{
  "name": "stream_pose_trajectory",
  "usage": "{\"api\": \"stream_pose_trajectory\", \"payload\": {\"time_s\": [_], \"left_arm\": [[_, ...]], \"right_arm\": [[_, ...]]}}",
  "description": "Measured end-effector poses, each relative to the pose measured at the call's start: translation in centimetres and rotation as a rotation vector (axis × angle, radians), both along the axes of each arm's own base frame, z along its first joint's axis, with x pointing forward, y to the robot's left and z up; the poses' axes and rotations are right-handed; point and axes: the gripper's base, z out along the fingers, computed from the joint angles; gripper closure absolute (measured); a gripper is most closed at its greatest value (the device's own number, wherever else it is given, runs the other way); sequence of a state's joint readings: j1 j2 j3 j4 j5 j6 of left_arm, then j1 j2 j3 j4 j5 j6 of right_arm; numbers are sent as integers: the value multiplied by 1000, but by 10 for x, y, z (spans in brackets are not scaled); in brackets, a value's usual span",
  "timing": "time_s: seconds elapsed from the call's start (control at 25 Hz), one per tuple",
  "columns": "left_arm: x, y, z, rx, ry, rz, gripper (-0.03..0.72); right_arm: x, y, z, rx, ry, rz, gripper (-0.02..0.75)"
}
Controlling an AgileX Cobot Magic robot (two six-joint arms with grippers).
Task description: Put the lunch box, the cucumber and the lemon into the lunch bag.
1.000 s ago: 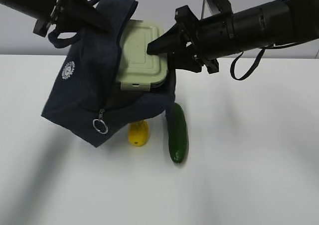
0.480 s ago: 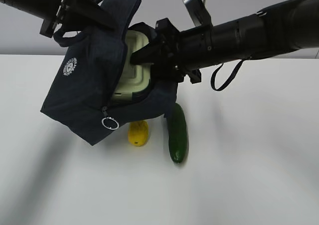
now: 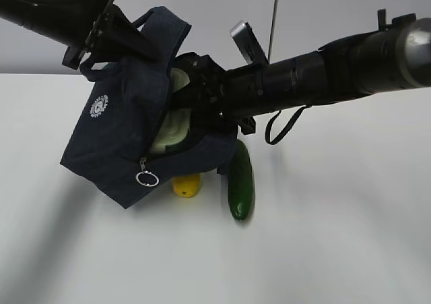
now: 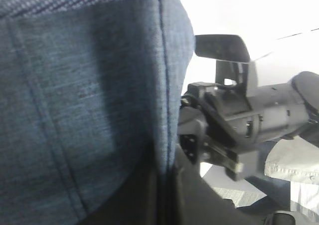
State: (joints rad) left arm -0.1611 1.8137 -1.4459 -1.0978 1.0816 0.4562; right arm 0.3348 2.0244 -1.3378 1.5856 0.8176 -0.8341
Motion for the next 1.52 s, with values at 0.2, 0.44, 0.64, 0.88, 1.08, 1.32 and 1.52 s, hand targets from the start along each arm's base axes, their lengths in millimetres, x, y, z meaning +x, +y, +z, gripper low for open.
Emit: {"api": "stream_pose_trajectory", "payload": {"time_s": [0.2, 0.44, 0.64, 0.88, 1.08, 1.32, 1.52], "left_arm": [[1, 0, -1, 2, -4, 2, 698], [3, 0, -6, 6, 7, 5, 698], [7, -1, -16, 12, 28, 5, 698], [10, -1, -23, 16, 42, 10, 698], [12, -1, -26, 17, 49, 12, 698], [12, -1, -26, 17, 46, 11, 698], [12, -1, -26, 19, 45, 12, 698]], "right_arm": [[6, 4, -18, 23, 28, -30, 389], [9, 5, -28, 46, 55, -49, 389], [7, 9, -29, 40, 36, -30, 389], [6, 13, -29, 30, 13, -15, 389], [7, 30, -28, 26, -22, 22, 389], [16, 37, -41, 34, -11, 32, 389], [18, 41, -45, 44, -2, 42, 389]]}}
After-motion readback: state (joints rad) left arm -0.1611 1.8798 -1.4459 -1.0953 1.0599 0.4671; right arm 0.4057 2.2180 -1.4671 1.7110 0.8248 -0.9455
